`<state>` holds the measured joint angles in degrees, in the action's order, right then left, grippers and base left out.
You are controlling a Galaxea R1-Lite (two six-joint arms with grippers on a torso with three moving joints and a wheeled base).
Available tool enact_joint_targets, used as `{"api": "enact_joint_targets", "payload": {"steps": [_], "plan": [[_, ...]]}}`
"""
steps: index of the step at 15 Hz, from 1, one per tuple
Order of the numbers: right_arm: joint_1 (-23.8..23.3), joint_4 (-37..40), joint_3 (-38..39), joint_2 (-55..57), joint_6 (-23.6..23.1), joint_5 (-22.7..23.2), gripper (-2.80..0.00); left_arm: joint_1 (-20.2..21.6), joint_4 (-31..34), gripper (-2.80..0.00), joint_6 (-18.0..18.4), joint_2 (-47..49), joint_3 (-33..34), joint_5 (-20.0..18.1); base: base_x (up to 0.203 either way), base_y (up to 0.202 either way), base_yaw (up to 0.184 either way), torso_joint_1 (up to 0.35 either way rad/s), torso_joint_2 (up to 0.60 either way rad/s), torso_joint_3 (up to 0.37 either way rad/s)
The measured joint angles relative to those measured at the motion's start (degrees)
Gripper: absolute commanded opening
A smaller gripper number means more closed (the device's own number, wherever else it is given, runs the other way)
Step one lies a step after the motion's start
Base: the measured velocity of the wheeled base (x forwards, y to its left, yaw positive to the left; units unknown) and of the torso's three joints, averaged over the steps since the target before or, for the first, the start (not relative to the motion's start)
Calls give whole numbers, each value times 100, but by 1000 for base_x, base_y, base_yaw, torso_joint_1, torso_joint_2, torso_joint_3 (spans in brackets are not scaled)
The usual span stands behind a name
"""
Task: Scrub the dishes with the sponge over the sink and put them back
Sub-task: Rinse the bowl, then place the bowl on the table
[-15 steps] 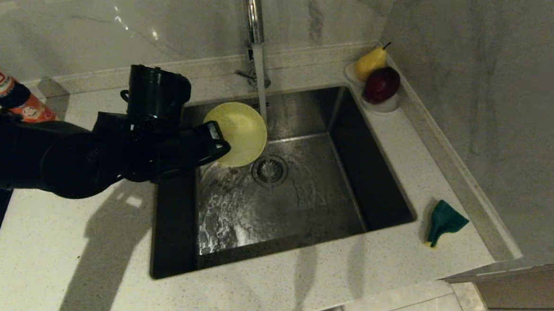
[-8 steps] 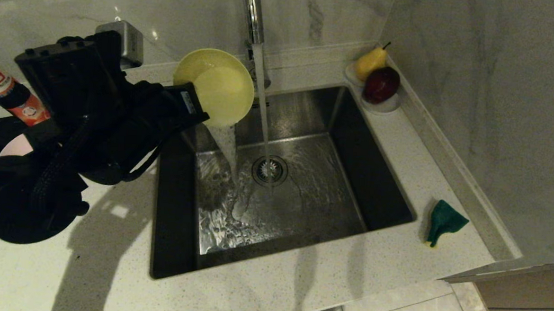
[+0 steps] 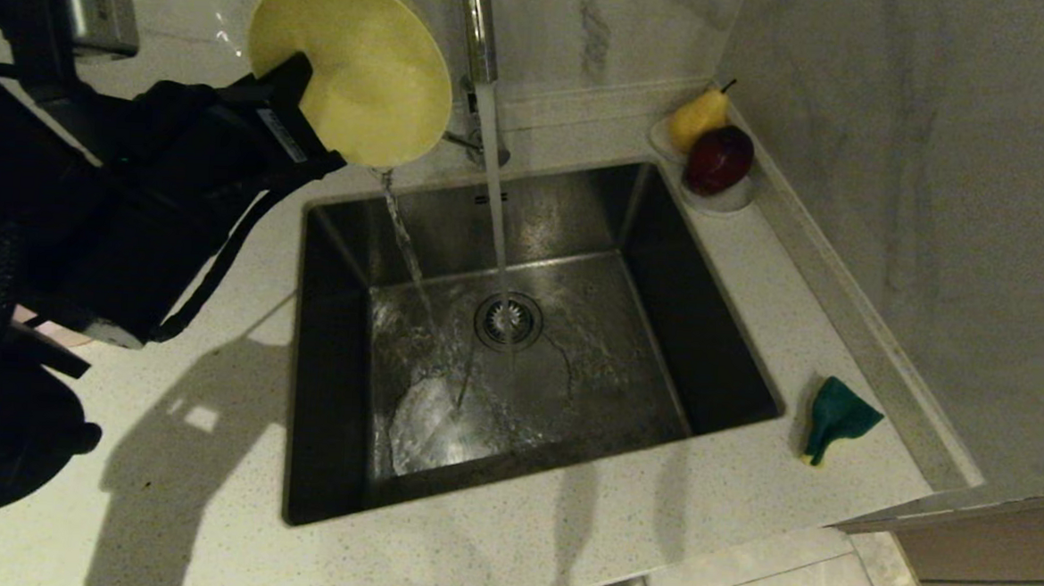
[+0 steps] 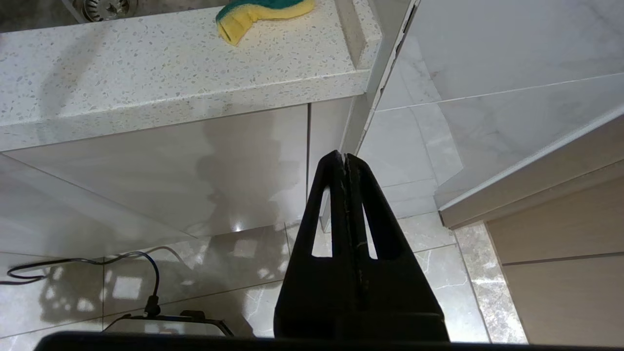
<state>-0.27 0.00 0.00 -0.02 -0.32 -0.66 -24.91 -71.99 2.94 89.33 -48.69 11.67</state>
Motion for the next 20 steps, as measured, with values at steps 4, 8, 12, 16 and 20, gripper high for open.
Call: {"api": "enact_joint_targets", "payload": {"steps": [4,8,12,16,20], "plan": [[0,0,0,2,1,3,-280,-1,-324,-280,254,-387,510,-368,0,0,0,0,0,0],[0,0,0,0,0,4,-280,0,-336,-280,172,-526,648,-410,0,0,0,0,0,0],[0,0,0,2,0,2,-280,235,710,-280,-104,-588,550,-138,0,0,0,0,0,0],[0,0,0,2,0,0,-280,415,2940,-280,-792,-866,28,16,0,0,0,0,0,0],[0,0,0,2,0,-2,-280,466,6983,-280,-1754,-1198,-1549,36,0,0,0,0,0,0]]}}
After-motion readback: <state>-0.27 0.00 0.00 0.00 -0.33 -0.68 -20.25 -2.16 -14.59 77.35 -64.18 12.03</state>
